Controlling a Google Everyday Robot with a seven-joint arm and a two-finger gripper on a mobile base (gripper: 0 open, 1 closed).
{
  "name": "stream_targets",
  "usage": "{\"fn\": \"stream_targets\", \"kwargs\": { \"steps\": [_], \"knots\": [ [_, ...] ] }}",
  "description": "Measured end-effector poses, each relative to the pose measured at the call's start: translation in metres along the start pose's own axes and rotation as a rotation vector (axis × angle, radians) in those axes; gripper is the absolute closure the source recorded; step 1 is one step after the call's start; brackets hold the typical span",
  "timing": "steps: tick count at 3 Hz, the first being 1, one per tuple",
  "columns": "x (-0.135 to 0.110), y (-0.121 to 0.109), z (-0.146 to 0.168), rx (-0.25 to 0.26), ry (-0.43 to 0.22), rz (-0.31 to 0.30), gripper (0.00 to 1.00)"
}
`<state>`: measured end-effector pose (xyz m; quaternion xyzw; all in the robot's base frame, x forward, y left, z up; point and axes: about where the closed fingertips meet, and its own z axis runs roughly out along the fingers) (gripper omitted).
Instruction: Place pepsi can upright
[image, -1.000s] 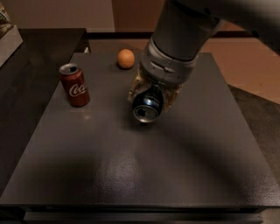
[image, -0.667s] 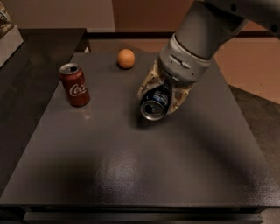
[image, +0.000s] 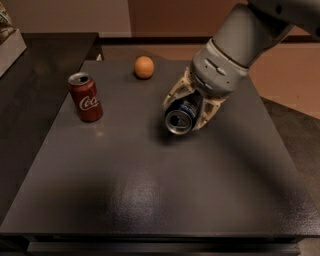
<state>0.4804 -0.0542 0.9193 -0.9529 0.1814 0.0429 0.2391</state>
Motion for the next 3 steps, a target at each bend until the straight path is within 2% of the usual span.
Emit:
{"fn": "stream_targets", "kwargs": {
  "steps": [1,2,3],
  "knots": [
    [0.019,0.013,-0.026,-0.010,0.001,0.127,1.00],
    [0.043,0.019,-0.053,-0.008,0.040,0.233,1.00],
    [0.046,0.014,-0.052,0.007,0.050,0.232,1.00]
  ]
}}
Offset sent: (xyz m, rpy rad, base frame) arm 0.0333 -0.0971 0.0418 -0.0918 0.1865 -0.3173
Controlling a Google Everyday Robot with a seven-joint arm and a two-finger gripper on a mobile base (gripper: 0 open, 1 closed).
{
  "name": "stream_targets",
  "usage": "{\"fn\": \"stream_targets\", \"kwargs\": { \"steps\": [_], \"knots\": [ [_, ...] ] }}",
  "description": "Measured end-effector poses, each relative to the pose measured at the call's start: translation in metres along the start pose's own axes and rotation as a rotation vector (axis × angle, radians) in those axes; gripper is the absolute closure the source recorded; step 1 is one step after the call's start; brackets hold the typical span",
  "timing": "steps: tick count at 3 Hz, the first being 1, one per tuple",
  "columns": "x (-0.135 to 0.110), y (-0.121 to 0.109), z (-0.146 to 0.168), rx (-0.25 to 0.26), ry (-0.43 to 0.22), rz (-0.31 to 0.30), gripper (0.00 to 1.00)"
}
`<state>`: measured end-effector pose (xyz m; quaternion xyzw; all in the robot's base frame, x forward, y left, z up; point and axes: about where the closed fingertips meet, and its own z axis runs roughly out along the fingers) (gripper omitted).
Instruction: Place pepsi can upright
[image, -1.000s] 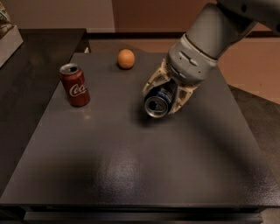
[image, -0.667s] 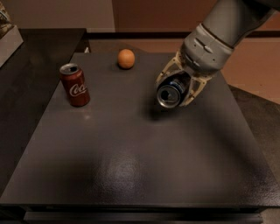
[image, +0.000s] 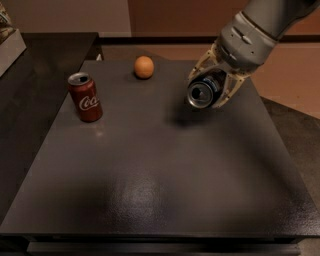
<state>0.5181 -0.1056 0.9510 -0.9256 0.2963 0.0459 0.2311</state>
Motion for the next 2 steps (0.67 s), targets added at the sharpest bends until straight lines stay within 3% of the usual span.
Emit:
{"fn": "stream_targets", "kwargs": {
  "steps": [1,2],
  "knots": [
    [0.005,-0.002,0.004,0.023,-0.056,0.032,1.00],
    [0.017,0.002,-0.003,0.115,-0.209,0.146,1.00]
  ]
}}
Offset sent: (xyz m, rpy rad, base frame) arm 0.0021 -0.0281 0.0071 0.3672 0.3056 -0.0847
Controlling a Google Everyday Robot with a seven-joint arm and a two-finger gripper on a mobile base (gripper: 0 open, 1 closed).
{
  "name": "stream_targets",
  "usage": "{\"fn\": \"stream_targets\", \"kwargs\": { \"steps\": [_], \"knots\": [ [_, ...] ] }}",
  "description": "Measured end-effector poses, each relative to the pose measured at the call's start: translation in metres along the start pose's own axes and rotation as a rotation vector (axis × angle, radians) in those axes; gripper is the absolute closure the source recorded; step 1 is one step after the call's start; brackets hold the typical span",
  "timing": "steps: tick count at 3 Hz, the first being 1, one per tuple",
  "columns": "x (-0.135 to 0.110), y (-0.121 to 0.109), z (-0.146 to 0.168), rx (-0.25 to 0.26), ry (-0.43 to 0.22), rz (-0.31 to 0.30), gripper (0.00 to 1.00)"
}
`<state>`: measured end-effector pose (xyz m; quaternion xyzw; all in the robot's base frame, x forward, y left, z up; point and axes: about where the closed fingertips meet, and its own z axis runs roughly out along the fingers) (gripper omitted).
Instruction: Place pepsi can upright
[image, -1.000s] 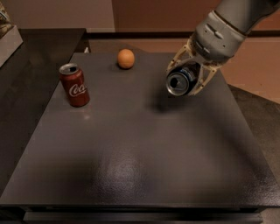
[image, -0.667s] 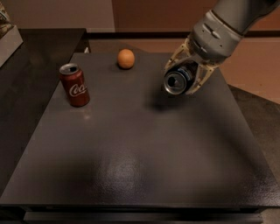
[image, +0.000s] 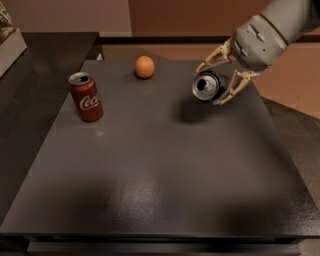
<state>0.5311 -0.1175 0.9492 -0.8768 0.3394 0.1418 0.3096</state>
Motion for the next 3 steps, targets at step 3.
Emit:
{"fn": "stream_targets", "kwargs": {
  "steps": [3],
  "knots": [
    [-0.006,-0.014,-0.063,0.141,-0.028,0.178,1.00]
  ]
}}
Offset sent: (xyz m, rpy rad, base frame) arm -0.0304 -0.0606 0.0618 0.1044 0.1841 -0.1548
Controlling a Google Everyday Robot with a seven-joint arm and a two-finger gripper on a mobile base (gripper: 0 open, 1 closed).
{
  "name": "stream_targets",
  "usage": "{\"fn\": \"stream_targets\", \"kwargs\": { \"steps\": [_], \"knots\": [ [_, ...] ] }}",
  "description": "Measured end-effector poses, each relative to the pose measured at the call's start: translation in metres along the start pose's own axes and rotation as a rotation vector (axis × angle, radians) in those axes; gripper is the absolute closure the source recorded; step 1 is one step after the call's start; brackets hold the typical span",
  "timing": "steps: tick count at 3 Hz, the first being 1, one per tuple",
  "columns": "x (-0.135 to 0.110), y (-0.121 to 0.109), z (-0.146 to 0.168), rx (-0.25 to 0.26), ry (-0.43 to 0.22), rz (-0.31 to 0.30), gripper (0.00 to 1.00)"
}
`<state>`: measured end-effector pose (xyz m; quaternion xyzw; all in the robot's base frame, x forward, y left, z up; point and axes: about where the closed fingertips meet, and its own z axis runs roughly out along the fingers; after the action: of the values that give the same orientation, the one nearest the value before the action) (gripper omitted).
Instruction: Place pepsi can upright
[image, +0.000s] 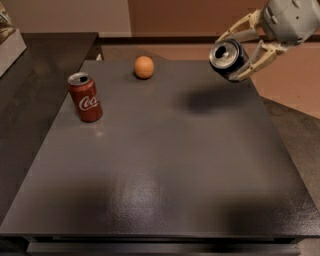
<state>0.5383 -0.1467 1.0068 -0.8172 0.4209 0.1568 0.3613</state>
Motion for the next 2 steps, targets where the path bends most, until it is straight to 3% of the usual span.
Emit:
{"fn": "stream_targets", "kwargs": {
  "steps": [1,2],
  "knots": [
    [-0.0059,-0.0190,-0.0140,0.065,0.027,0.047,1.00],
    [-0.0037,-0.0280,-0.0119,0.093,0.031,0.045,1.00]
  ]
}}
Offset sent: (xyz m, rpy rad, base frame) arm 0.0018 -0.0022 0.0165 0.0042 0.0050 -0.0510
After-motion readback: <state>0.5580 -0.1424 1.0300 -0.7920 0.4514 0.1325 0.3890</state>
